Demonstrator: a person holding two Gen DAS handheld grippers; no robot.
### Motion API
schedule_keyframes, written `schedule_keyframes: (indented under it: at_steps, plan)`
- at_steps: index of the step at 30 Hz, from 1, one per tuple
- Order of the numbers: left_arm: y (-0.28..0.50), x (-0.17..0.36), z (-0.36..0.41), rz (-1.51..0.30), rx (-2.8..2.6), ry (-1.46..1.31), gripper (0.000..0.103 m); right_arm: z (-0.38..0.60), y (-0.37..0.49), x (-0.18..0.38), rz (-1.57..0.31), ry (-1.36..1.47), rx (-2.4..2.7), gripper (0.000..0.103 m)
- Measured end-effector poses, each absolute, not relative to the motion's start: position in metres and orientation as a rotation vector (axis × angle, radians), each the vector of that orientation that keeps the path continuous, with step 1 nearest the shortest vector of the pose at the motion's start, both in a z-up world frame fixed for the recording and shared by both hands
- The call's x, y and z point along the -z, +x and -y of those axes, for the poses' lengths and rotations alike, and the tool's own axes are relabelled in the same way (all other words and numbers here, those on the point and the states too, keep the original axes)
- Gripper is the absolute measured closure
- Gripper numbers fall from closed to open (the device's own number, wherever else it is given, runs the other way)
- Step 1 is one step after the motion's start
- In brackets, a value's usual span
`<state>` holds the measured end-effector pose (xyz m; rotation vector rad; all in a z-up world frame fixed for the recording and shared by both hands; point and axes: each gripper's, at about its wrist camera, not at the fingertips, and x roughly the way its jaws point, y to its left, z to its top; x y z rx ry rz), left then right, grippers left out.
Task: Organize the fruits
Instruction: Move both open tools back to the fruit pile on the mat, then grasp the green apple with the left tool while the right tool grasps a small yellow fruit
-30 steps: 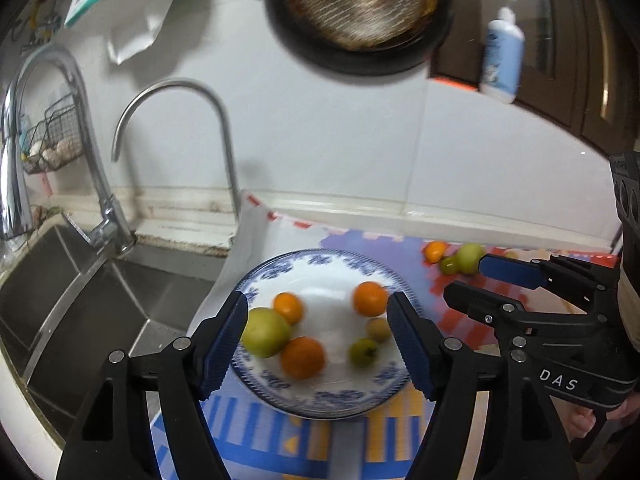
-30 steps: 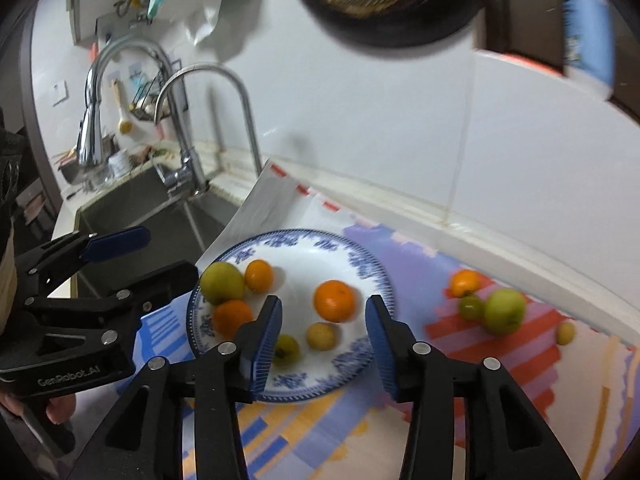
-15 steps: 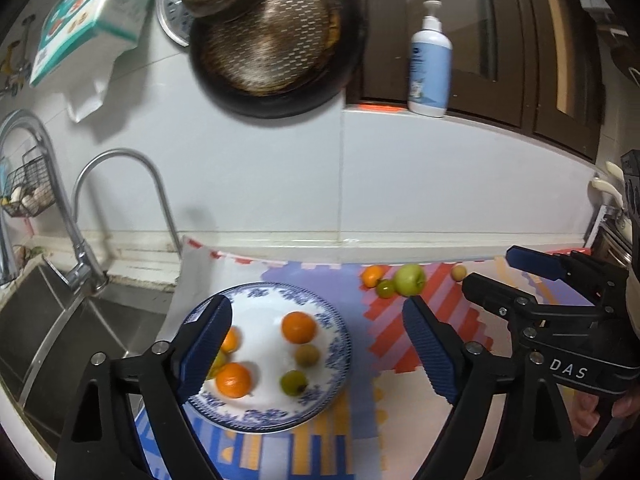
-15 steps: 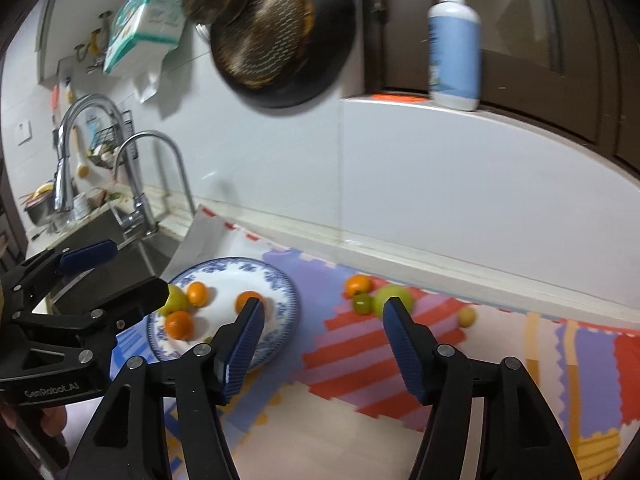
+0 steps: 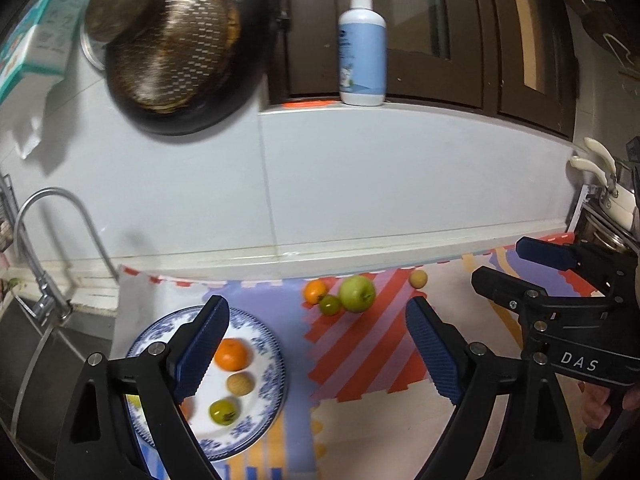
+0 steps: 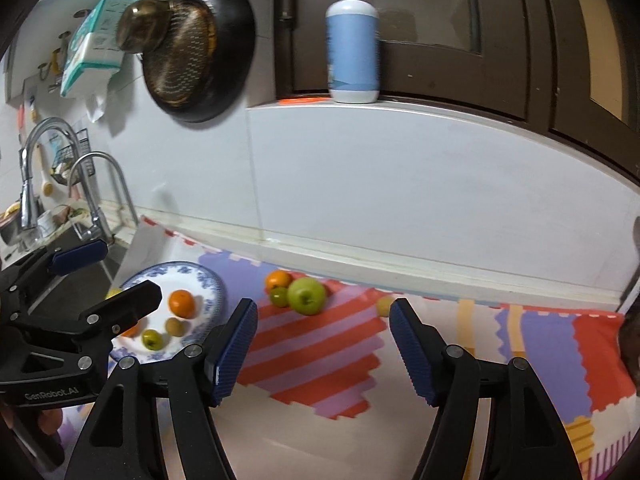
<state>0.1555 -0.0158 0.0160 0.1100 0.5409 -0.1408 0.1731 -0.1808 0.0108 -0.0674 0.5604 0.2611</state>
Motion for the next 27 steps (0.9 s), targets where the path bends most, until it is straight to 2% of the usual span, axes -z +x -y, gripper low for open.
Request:
schedule_keyframes:
  at_steps: [22, 27]
  plan:
    - [0.259, 0.05, 0.064, -0.639, 0.262, 0.187, 0.013, 0.221, 0.255, 0.048, -0.652, -0.026, -0.191, 0.034]
    - [0.285, 0.069, 0.073, -0.695, 0.257, 0.218, 0.023, 0.228, 0.282, 0.071, -0.731, 0.037, -0.198, 0.034]
